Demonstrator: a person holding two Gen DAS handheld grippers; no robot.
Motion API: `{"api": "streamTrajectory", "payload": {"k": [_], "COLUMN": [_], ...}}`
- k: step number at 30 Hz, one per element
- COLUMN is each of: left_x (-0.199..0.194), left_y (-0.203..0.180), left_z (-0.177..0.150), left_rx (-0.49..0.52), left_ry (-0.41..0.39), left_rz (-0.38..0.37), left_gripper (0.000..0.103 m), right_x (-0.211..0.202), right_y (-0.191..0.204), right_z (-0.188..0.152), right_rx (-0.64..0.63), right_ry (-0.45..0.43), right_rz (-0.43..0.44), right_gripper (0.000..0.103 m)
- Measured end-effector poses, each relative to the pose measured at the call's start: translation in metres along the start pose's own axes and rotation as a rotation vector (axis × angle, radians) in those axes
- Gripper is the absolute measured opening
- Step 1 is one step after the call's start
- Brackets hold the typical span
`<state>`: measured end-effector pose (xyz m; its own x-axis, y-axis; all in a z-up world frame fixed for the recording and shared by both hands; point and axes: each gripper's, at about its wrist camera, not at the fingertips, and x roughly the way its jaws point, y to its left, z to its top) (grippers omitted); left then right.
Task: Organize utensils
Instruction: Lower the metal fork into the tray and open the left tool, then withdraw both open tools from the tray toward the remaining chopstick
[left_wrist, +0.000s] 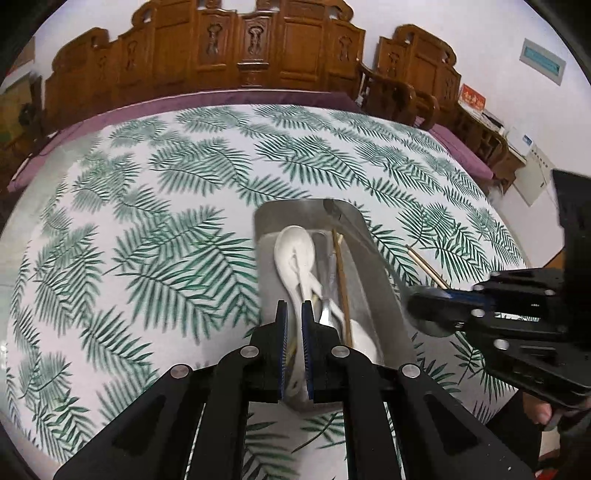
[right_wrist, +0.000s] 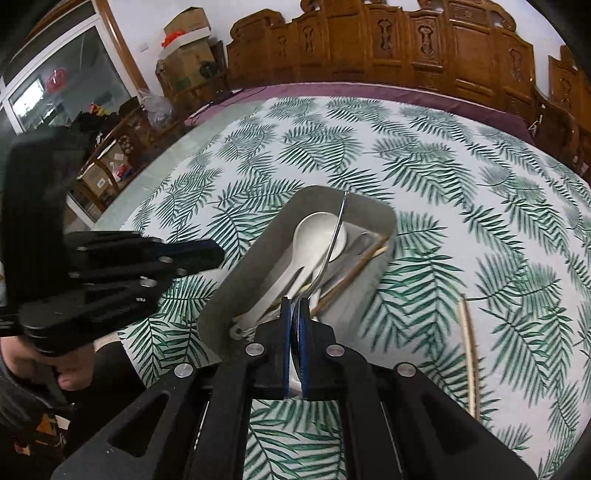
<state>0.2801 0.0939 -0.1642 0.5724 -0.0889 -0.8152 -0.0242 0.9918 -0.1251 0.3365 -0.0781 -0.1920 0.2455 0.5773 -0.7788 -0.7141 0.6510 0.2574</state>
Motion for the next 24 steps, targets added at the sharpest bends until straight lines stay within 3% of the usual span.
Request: {"api": "streamTrajectory", "payload": {"k": [13,24], "left_x": [-0.022,-0.032], "left_y": [0.041,0.049], "left_z": [-0.019,-0.023], "left_rx": [-0.07,-0.089], "left_ry": [0.002,-0.005], "left_rz": [0.039,0.041], "left_gripper": [0.006,0.006], "right_x": [0.046,0.067], "right_y": [0.01,0.015], "right_z": [0.011,0.014], "right_rx": [0.071,0.112], "right_ry": [0.044,0.063], "right_rz": [0.047,0.055], "right_gripper": [0.005,0.005]}}
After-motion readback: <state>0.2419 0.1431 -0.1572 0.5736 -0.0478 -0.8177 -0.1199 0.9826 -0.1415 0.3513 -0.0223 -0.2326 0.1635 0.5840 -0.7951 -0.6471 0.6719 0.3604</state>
